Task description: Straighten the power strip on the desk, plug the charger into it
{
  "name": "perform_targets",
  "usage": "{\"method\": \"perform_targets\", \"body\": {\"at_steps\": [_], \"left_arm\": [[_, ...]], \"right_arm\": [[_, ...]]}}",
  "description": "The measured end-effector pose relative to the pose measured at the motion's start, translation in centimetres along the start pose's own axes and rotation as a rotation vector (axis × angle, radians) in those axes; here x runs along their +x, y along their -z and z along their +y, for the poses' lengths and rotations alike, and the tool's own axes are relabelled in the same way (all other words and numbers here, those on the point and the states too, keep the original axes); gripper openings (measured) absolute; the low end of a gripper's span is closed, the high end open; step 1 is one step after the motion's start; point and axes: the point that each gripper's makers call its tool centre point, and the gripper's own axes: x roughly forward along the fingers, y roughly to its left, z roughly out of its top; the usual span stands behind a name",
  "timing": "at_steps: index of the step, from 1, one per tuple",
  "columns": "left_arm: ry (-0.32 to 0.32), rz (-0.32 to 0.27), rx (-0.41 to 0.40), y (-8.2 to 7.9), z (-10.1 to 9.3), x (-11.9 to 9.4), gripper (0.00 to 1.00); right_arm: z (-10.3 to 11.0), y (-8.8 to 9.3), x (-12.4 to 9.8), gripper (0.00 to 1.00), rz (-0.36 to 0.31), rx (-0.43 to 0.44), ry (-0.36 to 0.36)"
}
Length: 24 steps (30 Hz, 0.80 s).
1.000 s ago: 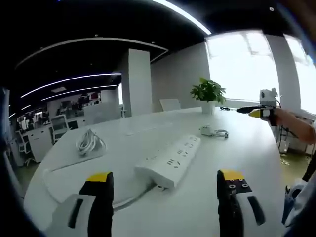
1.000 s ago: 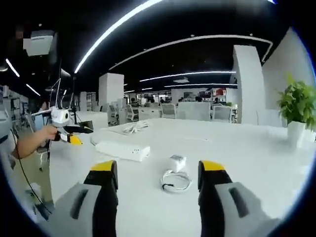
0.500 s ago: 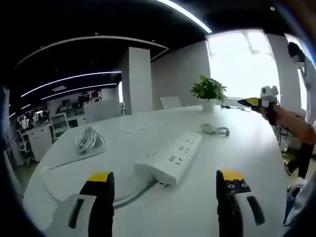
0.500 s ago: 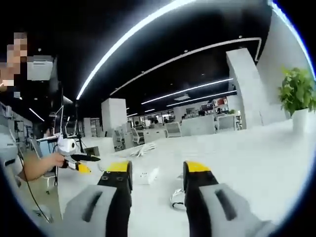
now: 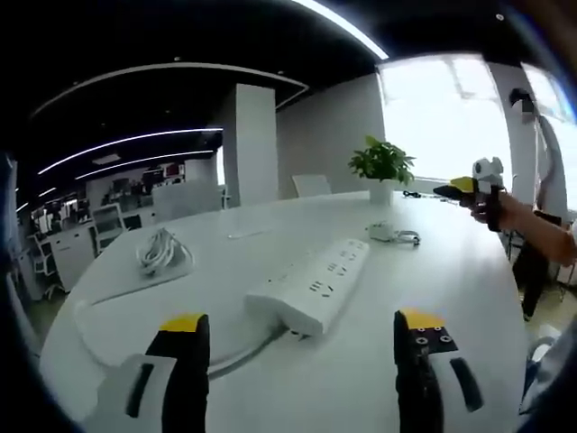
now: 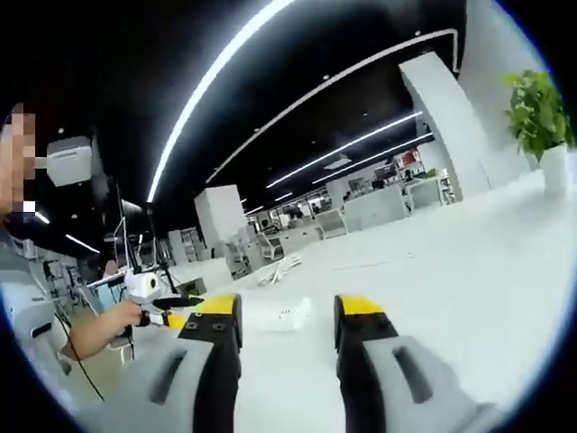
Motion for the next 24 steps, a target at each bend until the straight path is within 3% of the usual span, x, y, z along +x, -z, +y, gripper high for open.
{"method": "perform_targets", "body": {"at_steps": [2, 5, 7, 10, 11, 16, 18, 20, 21, 24], "left_arm": [[0.001, 0.002, 0.000, 0.0, 0.0, 0.0, 0.85], [0.002, 0.002, 0.000, 0.0, 0.0, 0.0, 0.85], [0.003, 0.000, -0.001, 0.0, 0.0, 0.1, 0.85], [0.004, -0.002, -0.001, -0.1, -0.1, 0.2, 0.85], [0.003, -0.001, 0.000, -0.1, -0.1, 0.2, 0.85], [0.005, 0.003, -0.001, 0.1, -0.1, 0.3, 0.85], [0.006, 0.002, -0.004, 0.1, -0.2, 0.4, 0.85], [0.009, 0.000, -0.006, 0.1, -0.2, 0.5, 0.85], [0.011, 0.001, -0.006, 0.1, -0.3, 0.6, 0.85], [0.015, 0.005, -0.001, 0.1, -0.4, 0.7, 0.85]], "right_arm": [[-0.5, 0.6, 0.0, 0.46, 0.034, -0.055, 0.056], [-0.3, 1.3, 0.2, 0.46, 0.067, -0.051, 0.076], [-0.7, 1.4, 0.1, 0.46, 0.069, 0.025, 0.109], [-1.2, 1.3, -0.2, 0.51, 0.073, 0.061, 0.137], [-0.6, 1.3, -0.2, 0.50, 0.081, 0.012, 0.092], [-0.9, 0.9, -0.2, 0.49, 0.080, -0.087, 0.138], [-1.0, 0.7, 0.0, 0.51, 0.058, -0.091, 0.139], [-0.7, -1.0, 0.5, 0.55, -0.066, -0.108, 0.120], [-0.6, -1.2, 0.4, 0.55, -0.085, -0.113, 0.111], [-0.8, -0.1, 0.7, 0.54, -0.009, -0.113, 0.124]]}}
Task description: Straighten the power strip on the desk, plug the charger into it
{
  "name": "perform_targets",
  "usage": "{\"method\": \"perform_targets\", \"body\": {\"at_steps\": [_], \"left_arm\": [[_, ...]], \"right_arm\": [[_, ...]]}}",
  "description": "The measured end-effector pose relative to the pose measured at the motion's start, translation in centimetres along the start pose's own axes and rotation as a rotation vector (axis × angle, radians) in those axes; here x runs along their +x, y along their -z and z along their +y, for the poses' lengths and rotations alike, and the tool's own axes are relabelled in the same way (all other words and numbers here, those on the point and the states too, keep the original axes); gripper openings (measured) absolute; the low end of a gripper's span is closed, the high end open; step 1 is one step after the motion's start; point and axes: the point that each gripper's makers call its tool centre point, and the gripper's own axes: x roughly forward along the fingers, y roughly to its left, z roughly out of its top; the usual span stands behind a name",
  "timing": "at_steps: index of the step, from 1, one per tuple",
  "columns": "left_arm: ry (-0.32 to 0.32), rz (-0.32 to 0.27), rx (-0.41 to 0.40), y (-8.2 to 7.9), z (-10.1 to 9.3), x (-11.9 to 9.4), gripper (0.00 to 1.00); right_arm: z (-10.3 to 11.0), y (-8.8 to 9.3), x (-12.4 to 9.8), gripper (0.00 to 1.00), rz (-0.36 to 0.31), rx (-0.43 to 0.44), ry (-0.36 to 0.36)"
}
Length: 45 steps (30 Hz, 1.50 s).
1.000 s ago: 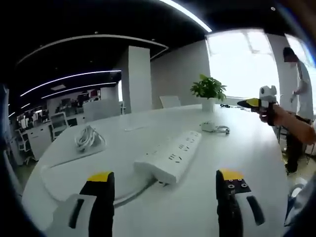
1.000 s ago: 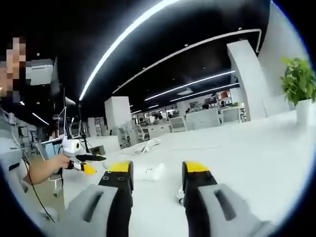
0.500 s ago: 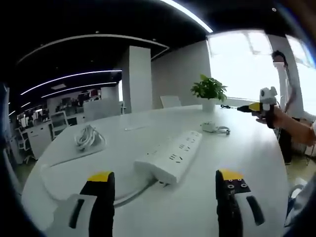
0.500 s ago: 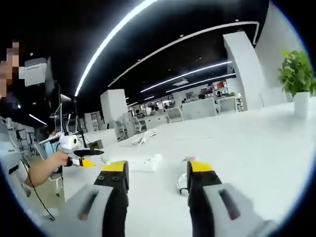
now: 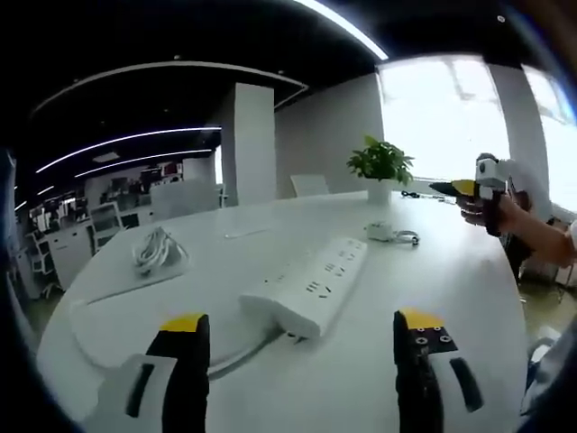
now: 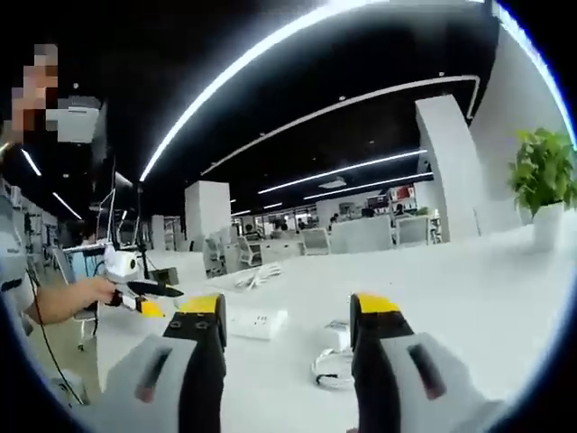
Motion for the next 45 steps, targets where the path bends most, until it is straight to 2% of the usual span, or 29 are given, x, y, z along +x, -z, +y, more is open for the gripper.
{"method": "perform_targets", "body": {"at_steps": [6, 10, 12, 14, 20, 23, 27, 29, 39, 45], "left_arm": [[0.007, -0.005, 0.004, -0.3, -0.1, 0.3, 0.85], [0.009, -0.003, 0.005, -0.3, -0.1, 0.6, 0.85], [0.012, -0.007, 0.006, -0.3, -0.1, 0.7, 0.85], [0.020, -0.033, 0.013, -0.5, -0.2, 0.8, 0.85], [0.025, -0.021, 0.010, -0.1, -0.1, 1.6, 0.85], [0.032, -0.035, 0.009, 0.1, -0.1, 1.8, 0.85], [0.037, -0.037, -0.006, 0.5, 0.2, 2.6, 0.85], [0.036, -0.030, -0.008, 0.7, 0.2, 2.8, 0.85], [0.023, -0.056, -0.039, 0.3, 1.1, 3.3, 0.85], [0.022, -0.051, -0.038, 0.7, 1.5, 3.8, 0.85]], "right_arm": [[0.1, 1.4, 0.9, 0.53, 0.053, 0.056, -0.039], [0.4, 2.0, 1.3, 0.53, 0.074, 0.049, -0.061], [0.9, 2.0, 1.5, 0.54, 0.064, 0.077, -0.090], [1.0, 2.3, 1.7, 0.53, 0.073, 0.085, -0.102], [1.2, 3.5, 2.3, 0.53, 0.108, 0.079, -0.121], [1.9, 3.1, 2.5, 0.53, 0.076, 0.110, -0.157], [2.6, 3.6, 2.8, 0.54, 0.092, 0.100, -0.196], [2.6, 4.0, 3.0, 0.54, 0.104, 0.075, -0.198], [2.1, 5.6, 3.8, 0.53, 0.126, 0.107, -0.209], [2.3, 6.1, 4.4, 0.53, 0.130, 0.115, -0.221]]}}
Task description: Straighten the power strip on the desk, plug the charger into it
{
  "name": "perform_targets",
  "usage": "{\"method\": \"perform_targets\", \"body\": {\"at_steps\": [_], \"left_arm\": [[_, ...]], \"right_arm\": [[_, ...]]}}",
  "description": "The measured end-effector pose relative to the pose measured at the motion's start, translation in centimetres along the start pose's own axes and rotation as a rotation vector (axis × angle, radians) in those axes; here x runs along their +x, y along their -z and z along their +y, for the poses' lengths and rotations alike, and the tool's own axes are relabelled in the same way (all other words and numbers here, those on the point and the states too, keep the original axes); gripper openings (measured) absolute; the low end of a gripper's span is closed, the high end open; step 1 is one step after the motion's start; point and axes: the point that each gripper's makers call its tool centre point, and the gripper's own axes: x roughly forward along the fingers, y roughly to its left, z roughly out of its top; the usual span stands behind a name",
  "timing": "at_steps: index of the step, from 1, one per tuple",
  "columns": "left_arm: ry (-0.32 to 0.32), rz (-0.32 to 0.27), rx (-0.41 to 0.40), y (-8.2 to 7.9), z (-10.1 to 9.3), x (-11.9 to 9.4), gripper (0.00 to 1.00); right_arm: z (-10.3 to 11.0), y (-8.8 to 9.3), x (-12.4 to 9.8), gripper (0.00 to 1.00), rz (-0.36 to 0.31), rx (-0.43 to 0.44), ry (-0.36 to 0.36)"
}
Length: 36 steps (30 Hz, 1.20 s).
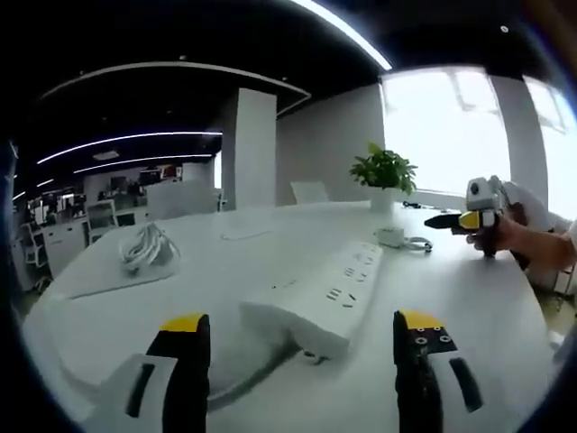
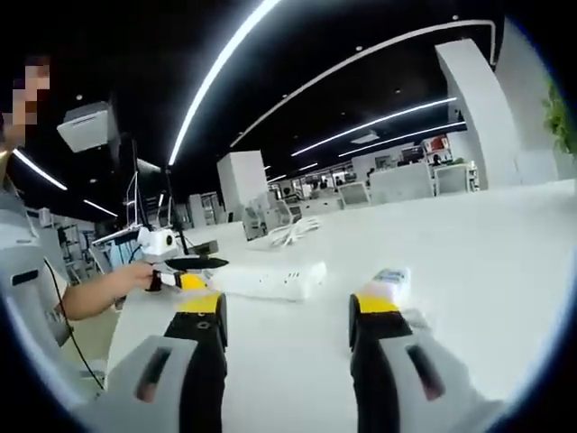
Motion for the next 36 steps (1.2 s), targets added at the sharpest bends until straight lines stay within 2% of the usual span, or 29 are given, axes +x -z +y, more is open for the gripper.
{"method": "perform_targets", "body": {"at_steps": [10, 13, 20, 25, 29, 36], "left_arm": [[0.004, 0.002, 0.006, 0.3, 0.5, 0.5, 0.84], [-0.009, 0.034, 0.032, 1.0, 0.9, 0.5, 0.84], [0.000, 0.023, 0.008, 0.8, 1.1, 0.5, 0.83], [-0.010, 0.023, -0.007, 0.9, 1.4, 0.6, 0.80], [-0.014, 0.018, -0.021, 0.8, 1.7, 0.6, 0.80], [-0.008, 0.027, 0.020, 1.0, 1.4, 0.8, 0.85]], "right_arm": [[0.5, 0.8, 0.7, 0.52, 0.009, -0.007, -0.024], [0.6, 1.1, 0.9, 0.52, 0.016, -0.019, -0.023], [0.4, 1.3, 1.4, 0.52, 0.022, -0.026, -0.028], [0.7, 2.1, 2.2, 0.53, 0.056, -0.046, -0.043], [0.7, 2.2, 2.1, 0.53, 0.063, -0.049, -0.049], [0.4, 2.9, 2.3, 0.53, 0.091, -0.044, -0.052]]}}
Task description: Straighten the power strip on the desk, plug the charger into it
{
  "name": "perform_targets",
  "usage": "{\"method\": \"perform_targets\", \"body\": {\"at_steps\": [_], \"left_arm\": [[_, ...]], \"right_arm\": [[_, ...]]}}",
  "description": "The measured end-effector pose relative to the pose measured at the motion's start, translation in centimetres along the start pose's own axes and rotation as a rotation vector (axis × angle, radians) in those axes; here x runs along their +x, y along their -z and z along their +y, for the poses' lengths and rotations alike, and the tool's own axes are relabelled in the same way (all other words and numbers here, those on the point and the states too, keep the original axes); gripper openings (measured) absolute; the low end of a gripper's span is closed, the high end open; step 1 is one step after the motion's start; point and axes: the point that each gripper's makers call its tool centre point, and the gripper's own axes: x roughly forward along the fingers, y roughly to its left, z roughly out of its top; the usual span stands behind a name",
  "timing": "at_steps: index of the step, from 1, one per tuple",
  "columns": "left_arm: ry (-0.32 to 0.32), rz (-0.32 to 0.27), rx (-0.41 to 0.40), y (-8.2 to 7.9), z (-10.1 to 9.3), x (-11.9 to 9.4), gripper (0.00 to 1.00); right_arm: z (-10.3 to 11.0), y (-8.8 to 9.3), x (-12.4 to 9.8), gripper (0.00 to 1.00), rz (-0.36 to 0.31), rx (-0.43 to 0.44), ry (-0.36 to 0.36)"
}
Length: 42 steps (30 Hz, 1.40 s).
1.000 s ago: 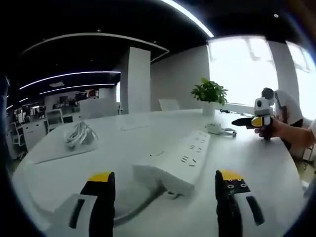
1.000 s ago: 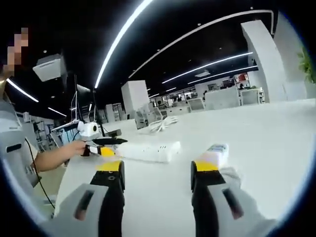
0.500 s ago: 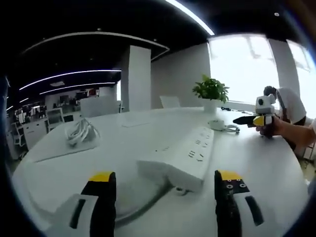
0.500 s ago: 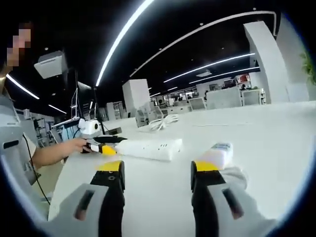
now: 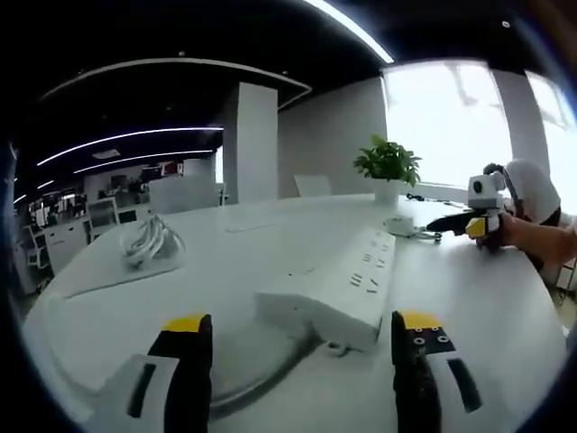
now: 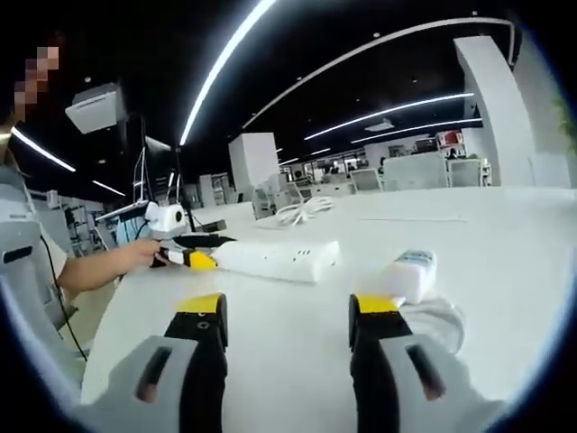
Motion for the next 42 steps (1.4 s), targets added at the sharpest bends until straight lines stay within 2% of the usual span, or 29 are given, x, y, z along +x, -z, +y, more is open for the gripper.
{"method": "perform_targets", "body": {"at_steps": [13, 25, 26, 31, 42], "left_arm": [[0.035, -0.010, 0.087, -0.1, -1.2, 0.2, 0.88], [0.020, -0.012, 0.062, -0.2, -0.7, 0.6, 0.87], [0.027, -0.005, 0.042, 0.0, -0.9, 0.5, 0.86], [0.016, -0.010, 0.043, -0.2, -0.8, 0.6, 0.86], [0.007, -0.017, 0.023, -0.2, -0.8, 0.6, 0.86]], "right_arm": [[-0.4, 0.3, 0.8, 0.53, 0.020, -0.019, -0.002], [-0.3, 0.8, 1.3, 0.53, 0.050, -0.071, 0.006], [-0.5, 0.8, 1.4, 0.53, 0.050, -0.071, 0.009], [-0.9, 0.5, 1.8, 0.52, 0.038, -0.060, 0.021], [-1.0, 0.7, 2.7, 0.52, 0.056, -0.082, 0.019]]}}
